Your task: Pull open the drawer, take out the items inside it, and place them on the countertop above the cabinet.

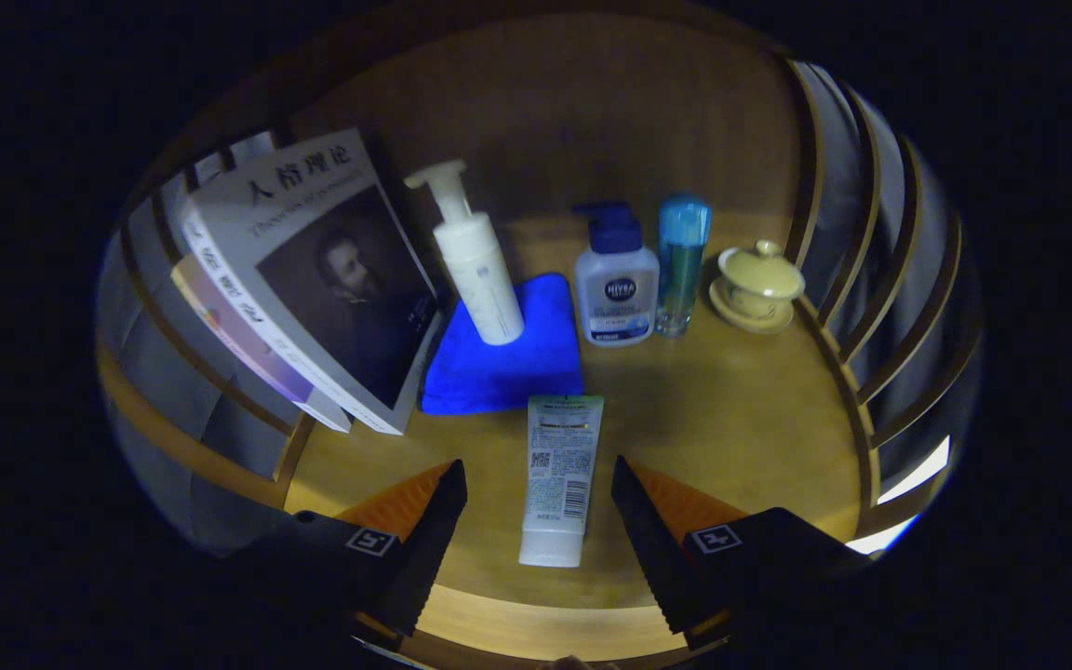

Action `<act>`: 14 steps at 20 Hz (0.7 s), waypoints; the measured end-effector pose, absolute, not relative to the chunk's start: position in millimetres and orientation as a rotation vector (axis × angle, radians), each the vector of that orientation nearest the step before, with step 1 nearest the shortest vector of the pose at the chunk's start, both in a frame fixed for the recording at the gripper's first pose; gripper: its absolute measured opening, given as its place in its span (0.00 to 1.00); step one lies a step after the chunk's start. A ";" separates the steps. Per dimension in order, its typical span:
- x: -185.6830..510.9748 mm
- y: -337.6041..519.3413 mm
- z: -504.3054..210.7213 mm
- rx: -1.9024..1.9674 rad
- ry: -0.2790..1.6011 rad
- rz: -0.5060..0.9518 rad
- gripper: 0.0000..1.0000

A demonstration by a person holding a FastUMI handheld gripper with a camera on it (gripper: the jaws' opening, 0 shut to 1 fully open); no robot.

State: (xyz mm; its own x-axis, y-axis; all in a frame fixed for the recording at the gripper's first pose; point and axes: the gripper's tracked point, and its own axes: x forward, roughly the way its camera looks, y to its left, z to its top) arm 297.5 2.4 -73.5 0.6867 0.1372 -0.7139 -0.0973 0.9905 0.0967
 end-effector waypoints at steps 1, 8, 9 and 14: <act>294.3 1.0 -63.4 0.024 0.762 0.130 0.98; 230.6 18.6 -8.8 0.009 0.497 0.183 0.98; 220.0 20.2 -1.2 0.008 0.445 0.187 0.98; 165.5 21.8 17.3 0.001 0.219 0.163 0.98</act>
State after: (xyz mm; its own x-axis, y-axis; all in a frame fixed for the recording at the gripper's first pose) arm 165.5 21.8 17.3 0.9629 0.1612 -0.2164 -0.1609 0.9868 0.0190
